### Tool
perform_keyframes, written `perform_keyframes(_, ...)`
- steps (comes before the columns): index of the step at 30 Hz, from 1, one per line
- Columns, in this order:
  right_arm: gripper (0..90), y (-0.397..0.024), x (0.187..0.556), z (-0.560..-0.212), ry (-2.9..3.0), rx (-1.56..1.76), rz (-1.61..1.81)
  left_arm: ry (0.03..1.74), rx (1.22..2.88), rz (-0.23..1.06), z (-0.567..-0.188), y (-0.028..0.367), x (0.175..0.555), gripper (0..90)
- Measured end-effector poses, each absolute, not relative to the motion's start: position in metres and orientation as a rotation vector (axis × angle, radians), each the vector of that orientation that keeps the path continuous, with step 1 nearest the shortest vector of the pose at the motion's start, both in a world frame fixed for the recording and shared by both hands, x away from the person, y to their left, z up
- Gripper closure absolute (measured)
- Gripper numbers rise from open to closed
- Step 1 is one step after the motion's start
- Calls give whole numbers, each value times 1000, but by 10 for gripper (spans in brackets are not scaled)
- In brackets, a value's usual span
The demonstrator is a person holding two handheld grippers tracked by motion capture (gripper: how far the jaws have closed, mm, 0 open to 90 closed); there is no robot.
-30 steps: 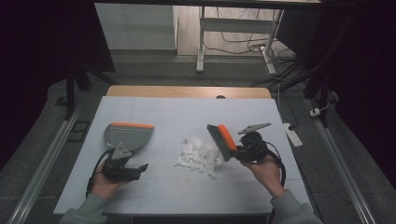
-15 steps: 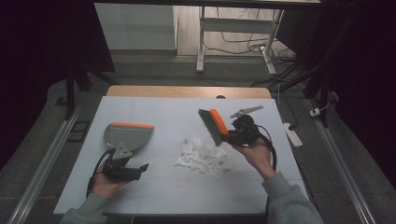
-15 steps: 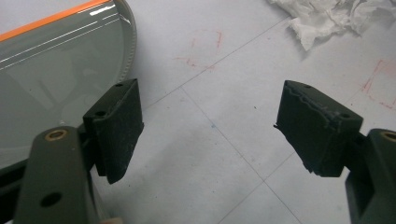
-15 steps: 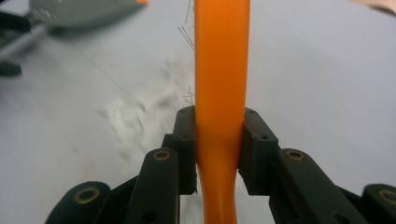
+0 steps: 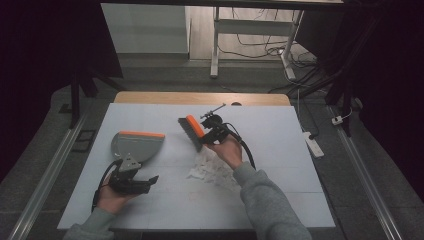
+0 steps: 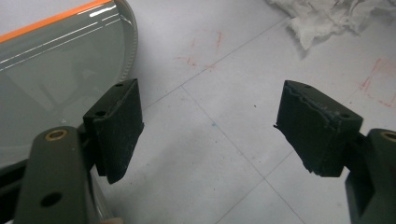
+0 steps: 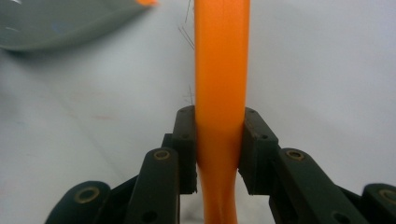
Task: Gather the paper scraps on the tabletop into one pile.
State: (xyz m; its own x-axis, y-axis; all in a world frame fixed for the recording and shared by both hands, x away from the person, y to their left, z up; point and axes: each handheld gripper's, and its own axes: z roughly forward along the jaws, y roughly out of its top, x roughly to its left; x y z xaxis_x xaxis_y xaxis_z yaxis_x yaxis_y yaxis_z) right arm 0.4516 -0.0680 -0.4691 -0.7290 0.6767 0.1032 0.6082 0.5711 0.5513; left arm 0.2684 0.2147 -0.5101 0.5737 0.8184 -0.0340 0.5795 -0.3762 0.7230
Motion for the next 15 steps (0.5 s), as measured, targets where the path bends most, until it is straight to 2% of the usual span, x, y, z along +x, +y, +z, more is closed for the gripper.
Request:
perform_keyframes(4, 711, -101, 444, -465, 2682, 1179, 839, 1116, 2101, 430, -511, 215, 270, 237)
perform_keyframes(7, 711, -121, 435, -453, 2648, 1181, 953, 1111, 2110, 434, -511, 212, 270, 237)
perform_keyframes(15, 711, -147, 418, -415, 2532, 1135, 1127, 1113, 2111, 436, -510, 210, 270, 237)
